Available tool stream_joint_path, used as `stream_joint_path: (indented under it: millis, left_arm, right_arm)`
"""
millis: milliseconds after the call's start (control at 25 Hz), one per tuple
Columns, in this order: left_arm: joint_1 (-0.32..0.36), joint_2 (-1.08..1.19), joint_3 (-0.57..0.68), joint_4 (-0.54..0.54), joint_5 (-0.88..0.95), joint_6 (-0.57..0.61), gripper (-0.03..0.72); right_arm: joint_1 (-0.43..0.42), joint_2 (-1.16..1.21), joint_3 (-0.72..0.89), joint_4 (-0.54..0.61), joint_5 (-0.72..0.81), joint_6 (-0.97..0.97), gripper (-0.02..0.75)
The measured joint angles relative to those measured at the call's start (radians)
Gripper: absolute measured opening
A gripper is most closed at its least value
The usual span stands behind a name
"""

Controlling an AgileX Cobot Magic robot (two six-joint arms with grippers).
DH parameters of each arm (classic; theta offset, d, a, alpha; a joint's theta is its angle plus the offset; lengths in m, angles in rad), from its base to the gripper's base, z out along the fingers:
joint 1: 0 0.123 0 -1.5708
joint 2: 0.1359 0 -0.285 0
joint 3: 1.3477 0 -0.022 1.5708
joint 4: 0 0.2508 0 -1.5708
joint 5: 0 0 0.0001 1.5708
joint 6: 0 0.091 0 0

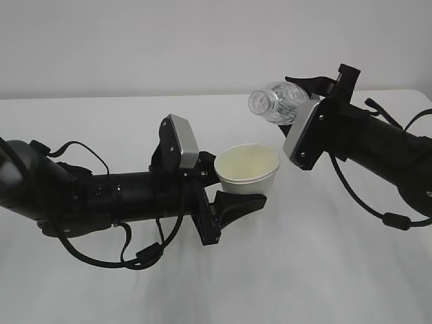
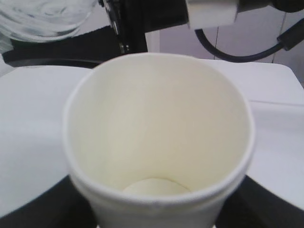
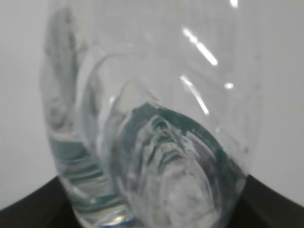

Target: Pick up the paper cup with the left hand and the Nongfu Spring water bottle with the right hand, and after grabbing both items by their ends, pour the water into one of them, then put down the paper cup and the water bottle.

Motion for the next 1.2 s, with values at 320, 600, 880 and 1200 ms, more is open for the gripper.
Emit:
stream_joint_path:
  millis: [320,600,880,1200]
  left_arm:
    - [0.0,0.0,0.0,-0.014,0.0,0.002,0.456]
    - [0.0,0.0,0.0,-0.061,0.024,0.03,0.454]
    - [0.0,0.0,0.0,-0.091,0.028,0.034,0.454]
    - [0.0,0.0,0.0,-0.095,0.03,0.034,0.442]
  right_arm:
    - [0.0,0.0,0.0,0.023,0.0,-0.057,0.489]
    - [0.0,0.0,0.0,0.025,0.0,-0.072,0.489]
    - [0.0,0.0,0.0,0.025,0.0,-0.123,0.489]
    - [0.0,0.0,0.0,0.026,0.0,-0.174,0.489]
